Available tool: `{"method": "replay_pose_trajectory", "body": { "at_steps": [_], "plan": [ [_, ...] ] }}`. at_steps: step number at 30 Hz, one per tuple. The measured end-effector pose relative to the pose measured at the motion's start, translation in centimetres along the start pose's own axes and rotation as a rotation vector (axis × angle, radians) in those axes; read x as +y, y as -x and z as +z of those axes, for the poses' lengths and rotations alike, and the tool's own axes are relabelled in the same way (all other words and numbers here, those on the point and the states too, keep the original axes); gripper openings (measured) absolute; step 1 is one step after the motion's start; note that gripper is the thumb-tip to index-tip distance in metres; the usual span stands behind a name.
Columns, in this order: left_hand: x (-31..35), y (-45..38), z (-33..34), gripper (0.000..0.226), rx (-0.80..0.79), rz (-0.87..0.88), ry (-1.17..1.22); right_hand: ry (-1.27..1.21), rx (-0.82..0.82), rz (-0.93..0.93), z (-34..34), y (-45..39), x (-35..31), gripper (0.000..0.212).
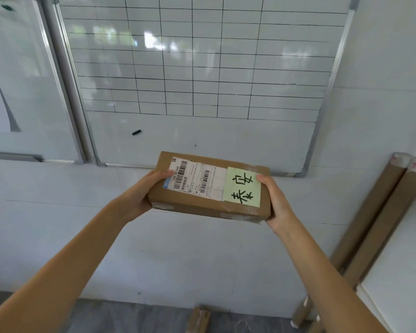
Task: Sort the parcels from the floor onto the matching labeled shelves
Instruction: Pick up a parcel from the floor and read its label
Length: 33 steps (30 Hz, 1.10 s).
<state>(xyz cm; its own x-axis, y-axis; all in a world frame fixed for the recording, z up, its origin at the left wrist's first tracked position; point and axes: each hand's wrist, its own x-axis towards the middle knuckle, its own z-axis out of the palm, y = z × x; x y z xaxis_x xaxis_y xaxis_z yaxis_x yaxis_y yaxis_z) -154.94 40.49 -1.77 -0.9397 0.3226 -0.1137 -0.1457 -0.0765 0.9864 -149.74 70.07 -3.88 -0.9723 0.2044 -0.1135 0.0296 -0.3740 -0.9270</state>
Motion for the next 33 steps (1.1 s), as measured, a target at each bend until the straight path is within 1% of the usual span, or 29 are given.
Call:
{"method": "replay_pose_trajectory", "body": {
  "at_steps": [2, 4, 5, 7, 8, 10, 12, 13, 15, 16, 18, 19, 20, 21, 23, 24, 25, 26, 27, 29, 30, 31, 33],
  "plan": [
    [-0.2, -0.3, 0.2, 0.043, 0.082, 0.012, -0.036, -0.008, 0.028, -0.015, -0.1, -0.1, 0.6, 0.033],
    [-0.7, -0.6, 0.9, 0.045, 0.242, 0.044, -0.091, -0.021, 0.055, -0.043, 0.2, -0.1, 1.0, 0.04],
    [-1.1, -0.6, 1.5, 0.048, 0.336, 0.071, -0.084, -0.033, 0.077, -0.053, 0.5, -0.2, 1.3, 0.049],
    [-1.8, -0.6, 2.8, 0.055, 0.497, 0.135, 0.023, -0.059, 0.123, -0.064, 1.1, -0.3, 1.9, 0.07],
    [-2.1, -0.7, 3.3, 0.057, 0.568, 0.161, 0.097, -0.071, 0.135, -0.07, 1.3, -0.3, 2.1, 0.075],
    [-2.6, -1.0, 4.0, 0.068, 0.697, 0.206, 0.246, -0.089, 0.137, -0.083, 1.9, -0.2, 2.8, 0.077],
    [-3.0, -1.4, 4.9, 0.076, 0.759, 0.222, 0.402, -0.119, 0.142, -0.088, 2.6, 0.0, 3.5, 0.076],
    [-3.2, -1.4, 5.6, 0.075, 0.753, 0.226, 0.478, -0.139, 0.148, -0.087, 3.0, 0.2, 3.9, 0.076],
    [-3.4, -1.3, 7.2, 0.073, 0.684, 0.255, 0.573, -0.186, 0.151, -0.071, 3.6, 0.6, 4.9, 0.079],
    [-3.5, -1.2, 8.1, 0.074, 0.639, 0.273, 0.579, -0.223, 0.146, -0.064, 3.9, 0.8, 5.5, 0.077],
    [-3.8, -1.0, 9.6, 0.074, 0.556, 0.273, 0.549, -0.306, 0.111, -0.075, 4.6, 1.5, 6.5, 0.062],
    [-4.2, -1.0, 10.3, 0.07, 0.527, 0.261, 0.53, -0.345, 0.095, -0.076, 5.0, 1.8, 7.0, 0.057],
    [-4.7, -1.1, 11.0, 0.064, 0.507, 0.249, 0.508, -0.379, 0.094, -0.066, 5.3, 2.1, 7.5, 0.058],
    [-5.1, -1.0, 11.5, 0.06, 0.498, 0.239, 0.495, -0.401, 0.11, -0.046, 5.6, 2.3, 8.0, 0.064],
    [-5.7, -0.8, 11.6, 0.053, 0.497, 0.213, 0.496, -0.383, 0.17, 0.005, 5.6, 2.8, 8.9, 0.083],
    [-5.9, -0.8, 11.2, 0.051, 0.491, 0.2, 0.497, -0.348, 0.186, 0.02, 5.3, 3.0, 9.1, 0.089],
    [-6.0, -0.9, 10.6, 0.049, 0.48, 0.19, 0.489, -0.297, 0.181, 0.022, 4.8, 3.1, 9.2, 0.091],
    [-6.0, -1.0, 10.0, 0.047, 0.464, 0.187, 0.471, -0.237, 0.161, 0.02, 4.1, 3.1, 9.2, 0.088],
    [-5.9, -1.0, 9.3, 0.046, 0.446, 0.193, 0.443, -0.18, 0.133, 0.018, 3.5, 3.1, 9.0, 0.079],
    [-5.6, -1.0, 8.6, 0.045, 0.407, 0.227, 0.383, -0.109, 0.082, -0.016, 2.4, 2.6, 7.9, 0.056],
    [-5.4, -0.9, 8.4, 0.044, 0.381, 0.25, 0.355, -0.083, 0.061, -0.051, 2.0, 2.2, 7.1, 0.048],
    [-5.2, -0.7, 8.5, 0.043, 0.351, 0.274, 0.324, -0.057, 0.043, -0.093, 1.8, 1.9, 6.2, 0.046],
    [-4.7, -0.4, 8.8, 0.043, 0.277, 0.317, 0.263, -0.021, 0.002, -0.183, 2.0, 1.4, 4.2, 0.051]
  ]
}}
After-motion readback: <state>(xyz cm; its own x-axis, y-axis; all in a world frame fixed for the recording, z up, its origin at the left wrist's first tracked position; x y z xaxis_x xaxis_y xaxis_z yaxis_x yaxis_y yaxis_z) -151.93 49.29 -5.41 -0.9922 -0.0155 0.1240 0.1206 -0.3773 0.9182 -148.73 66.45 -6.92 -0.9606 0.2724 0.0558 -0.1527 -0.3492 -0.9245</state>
